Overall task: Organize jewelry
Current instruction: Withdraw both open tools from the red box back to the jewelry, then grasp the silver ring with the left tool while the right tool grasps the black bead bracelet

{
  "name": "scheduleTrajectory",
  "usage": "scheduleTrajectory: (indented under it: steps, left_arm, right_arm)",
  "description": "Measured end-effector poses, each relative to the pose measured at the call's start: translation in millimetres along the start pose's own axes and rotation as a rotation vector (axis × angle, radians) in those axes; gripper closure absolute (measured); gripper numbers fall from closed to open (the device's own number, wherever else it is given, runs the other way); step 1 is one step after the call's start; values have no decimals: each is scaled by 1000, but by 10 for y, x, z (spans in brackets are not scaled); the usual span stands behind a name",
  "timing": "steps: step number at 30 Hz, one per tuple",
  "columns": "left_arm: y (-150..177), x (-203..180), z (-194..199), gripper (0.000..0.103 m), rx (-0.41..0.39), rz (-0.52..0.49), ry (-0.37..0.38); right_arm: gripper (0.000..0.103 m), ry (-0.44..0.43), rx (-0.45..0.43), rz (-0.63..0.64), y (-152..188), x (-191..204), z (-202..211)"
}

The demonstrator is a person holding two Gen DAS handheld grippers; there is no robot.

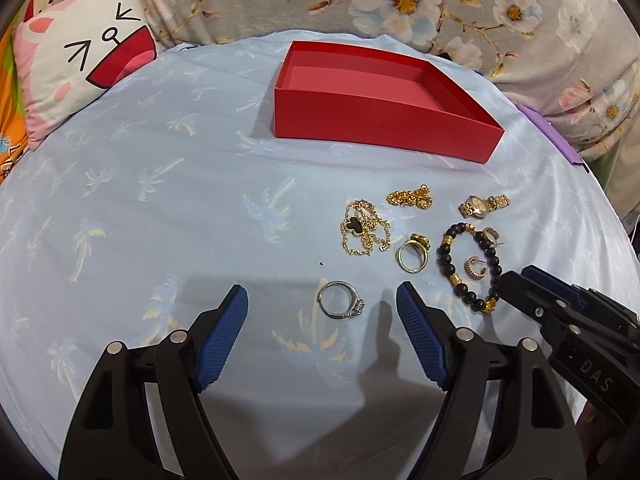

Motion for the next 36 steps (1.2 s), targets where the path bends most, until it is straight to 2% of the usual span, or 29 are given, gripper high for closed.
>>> scheduleTrajectory:
  steps: [7, 12, 18, 23, 31, 33, 36]
  left_arm:
    - [-5, 9, -18, 29, -14, -20, -24]
    - [-8, 10, -22, 29, -15, -20, -25]
    - [-8, 16, -23, 29, -14, -21, -25]
    - [-10, 11, -25, 33, -14, -28, -26]
    - [-21, -60, -35, 50, -15, -67, -22]
    - [-22, -79, -35, 59, -17, -73, -20]
    - [-21, -91, -30, 68, -18, -77, -19]
  right_arm:
    - [73, 16, 12, 12, -3, 4, -106]
    - [91, 36, 8, 53, -8, 5, -132]
    - [96, 36, 12, 55, 13, -35, -78]
    - [97, 26, 6, 8, 26, -120, 19]
    - [97, 7, -15, -13, -39, -123, 134]
    - [97, -6, -11, -30, -41, -127, 142]
    - [97, -6, -12, -39, -38, -145, 157]
Point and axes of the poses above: each gripper's, at about its wrist camera, not at the fingertips, and z roughly against the way its jaws point, x to its left, y to its underside, the point moved 9 cm from there along -z, roughly the way its jaws point, and after that the axes turned 11 degrees about -x, right-handed, at the moved point
